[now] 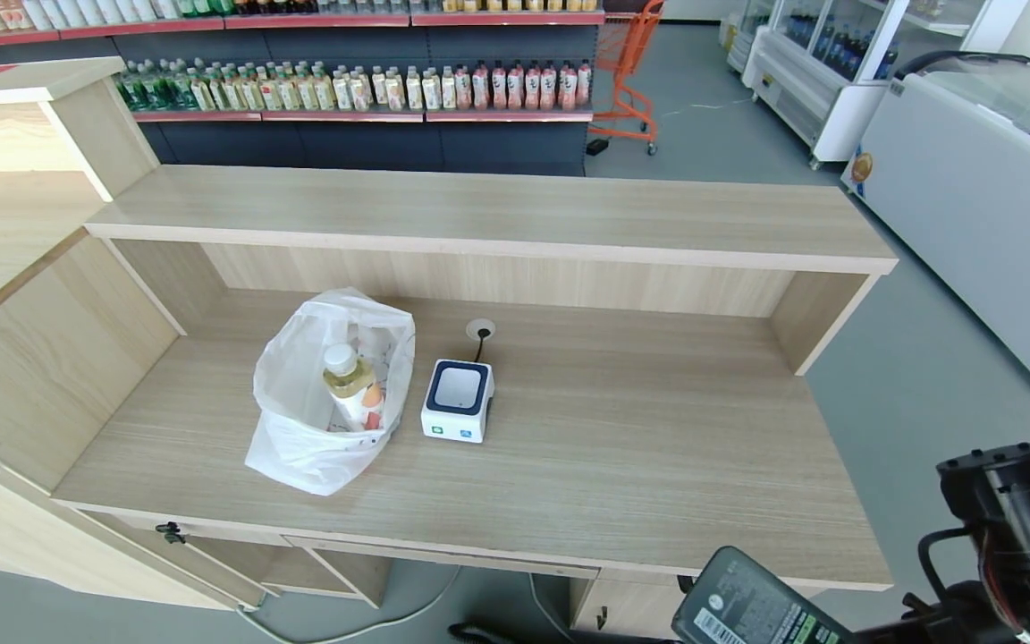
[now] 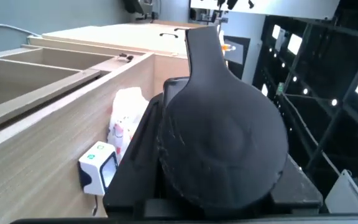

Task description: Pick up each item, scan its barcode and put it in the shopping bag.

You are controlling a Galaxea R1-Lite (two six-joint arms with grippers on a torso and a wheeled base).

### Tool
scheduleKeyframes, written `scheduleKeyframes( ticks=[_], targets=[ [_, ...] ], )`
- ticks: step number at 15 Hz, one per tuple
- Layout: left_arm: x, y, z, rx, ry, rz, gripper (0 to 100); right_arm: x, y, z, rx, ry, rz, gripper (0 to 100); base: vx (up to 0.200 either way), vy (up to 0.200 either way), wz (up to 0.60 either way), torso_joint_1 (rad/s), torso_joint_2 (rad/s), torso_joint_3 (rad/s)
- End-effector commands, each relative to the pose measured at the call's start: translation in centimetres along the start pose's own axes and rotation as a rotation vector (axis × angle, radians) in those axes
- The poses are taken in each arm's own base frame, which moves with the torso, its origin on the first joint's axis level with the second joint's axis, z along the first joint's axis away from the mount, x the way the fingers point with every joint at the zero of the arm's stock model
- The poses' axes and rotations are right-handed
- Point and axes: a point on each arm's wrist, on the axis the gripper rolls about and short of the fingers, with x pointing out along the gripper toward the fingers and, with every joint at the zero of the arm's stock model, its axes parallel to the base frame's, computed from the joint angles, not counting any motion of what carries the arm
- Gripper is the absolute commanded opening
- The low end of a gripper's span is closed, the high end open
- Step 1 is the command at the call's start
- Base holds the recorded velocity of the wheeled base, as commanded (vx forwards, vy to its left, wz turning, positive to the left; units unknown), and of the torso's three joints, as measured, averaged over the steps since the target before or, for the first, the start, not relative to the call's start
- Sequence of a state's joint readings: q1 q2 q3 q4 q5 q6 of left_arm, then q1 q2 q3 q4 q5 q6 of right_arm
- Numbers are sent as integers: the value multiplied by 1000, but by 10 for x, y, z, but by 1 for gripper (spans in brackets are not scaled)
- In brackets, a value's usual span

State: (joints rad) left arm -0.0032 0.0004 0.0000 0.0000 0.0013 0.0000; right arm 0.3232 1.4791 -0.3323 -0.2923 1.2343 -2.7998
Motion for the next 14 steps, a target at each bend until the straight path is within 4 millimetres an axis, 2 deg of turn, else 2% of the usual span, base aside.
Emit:
scheduleKeyframes(
  ticks=[1,5,14],
  targets=[
    [0,0,0,0,0,0,100,5,0,4,-70,-31,-12,0,0,0,0,0,0,0],
    [0,0,0,0,0,0,100,20,-6,9,-94,-123,-54,0,0,0,0,0,0,0],
    [0,0,0,0,0,0,100,19,-8,9,-101,-119,-54,0,0,0,0,0,0,0]
  ],
)
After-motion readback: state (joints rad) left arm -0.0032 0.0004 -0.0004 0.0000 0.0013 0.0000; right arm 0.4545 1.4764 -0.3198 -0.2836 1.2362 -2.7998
